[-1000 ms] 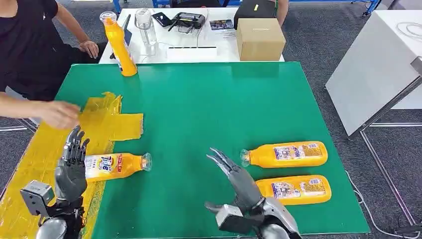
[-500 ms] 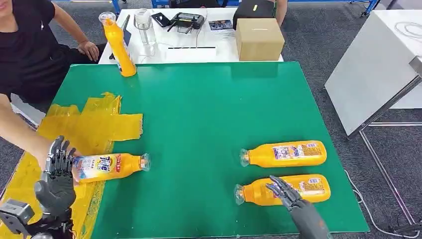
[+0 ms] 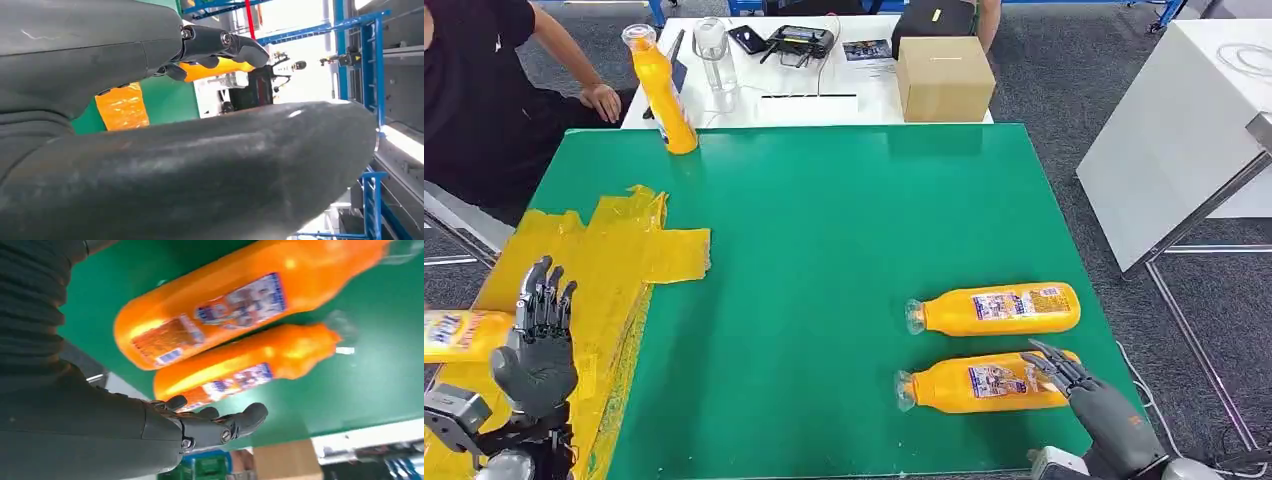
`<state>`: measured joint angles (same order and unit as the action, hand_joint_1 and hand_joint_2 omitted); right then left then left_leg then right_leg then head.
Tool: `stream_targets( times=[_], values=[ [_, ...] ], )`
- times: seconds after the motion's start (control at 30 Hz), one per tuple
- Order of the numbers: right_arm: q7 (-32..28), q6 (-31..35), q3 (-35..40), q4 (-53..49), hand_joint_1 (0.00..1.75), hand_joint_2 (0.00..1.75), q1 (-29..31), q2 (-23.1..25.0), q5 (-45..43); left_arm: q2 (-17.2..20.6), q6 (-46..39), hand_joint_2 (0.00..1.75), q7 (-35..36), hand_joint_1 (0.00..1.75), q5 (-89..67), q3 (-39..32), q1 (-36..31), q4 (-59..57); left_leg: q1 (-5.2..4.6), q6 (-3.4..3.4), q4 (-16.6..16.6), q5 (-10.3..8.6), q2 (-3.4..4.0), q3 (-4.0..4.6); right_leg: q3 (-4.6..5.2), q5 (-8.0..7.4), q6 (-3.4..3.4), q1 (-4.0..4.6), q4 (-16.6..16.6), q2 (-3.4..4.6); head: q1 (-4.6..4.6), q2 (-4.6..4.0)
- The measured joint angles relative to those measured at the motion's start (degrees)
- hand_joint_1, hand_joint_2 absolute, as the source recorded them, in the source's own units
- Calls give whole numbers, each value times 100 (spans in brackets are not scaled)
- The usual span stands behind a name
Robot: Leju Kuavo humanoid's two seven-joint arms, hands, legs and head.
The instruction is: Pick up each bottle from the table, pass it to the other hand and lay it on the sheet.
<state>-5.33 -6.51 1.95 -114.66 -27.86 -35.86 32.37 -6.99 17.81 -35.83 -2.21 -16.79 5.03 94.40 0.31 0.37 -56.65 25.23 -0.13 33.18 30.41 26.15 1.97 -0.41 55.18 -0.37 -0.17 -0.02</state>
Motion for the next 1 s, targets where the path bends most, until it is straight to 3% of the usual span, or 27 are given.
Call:
stream_targets(
  times=[0.43, 0.77, 1.0],
  values=[
    [247, -181, -11, 343, 0, 175, 191, -304, 131, 33, 79, 0, 31, 0, 66, 44, -171, -179, -1, 0, 0, 0, 1, 1, 1, 0, 0, 0, 0, 1, 0, 0],
    [326, -365, 534, 1215, 0, 175, 1133, -315, 588, 37, 109, 0, 96, 0, 101, 98, -425, -372, -1, 3, -2, -3, 14, -3, -3, -3, 2, 0, 0, 4, 0, 0],
    [345, -428, 813, 1534, 0, 175, 1418, -317, 645, 39, 120, 0, 96, 0, 107, 103, -468, -455, -1, 3, -2, -2, 16, -1, 0, -3, 2, 0, 0, 5, -2, 0]
  ],
)
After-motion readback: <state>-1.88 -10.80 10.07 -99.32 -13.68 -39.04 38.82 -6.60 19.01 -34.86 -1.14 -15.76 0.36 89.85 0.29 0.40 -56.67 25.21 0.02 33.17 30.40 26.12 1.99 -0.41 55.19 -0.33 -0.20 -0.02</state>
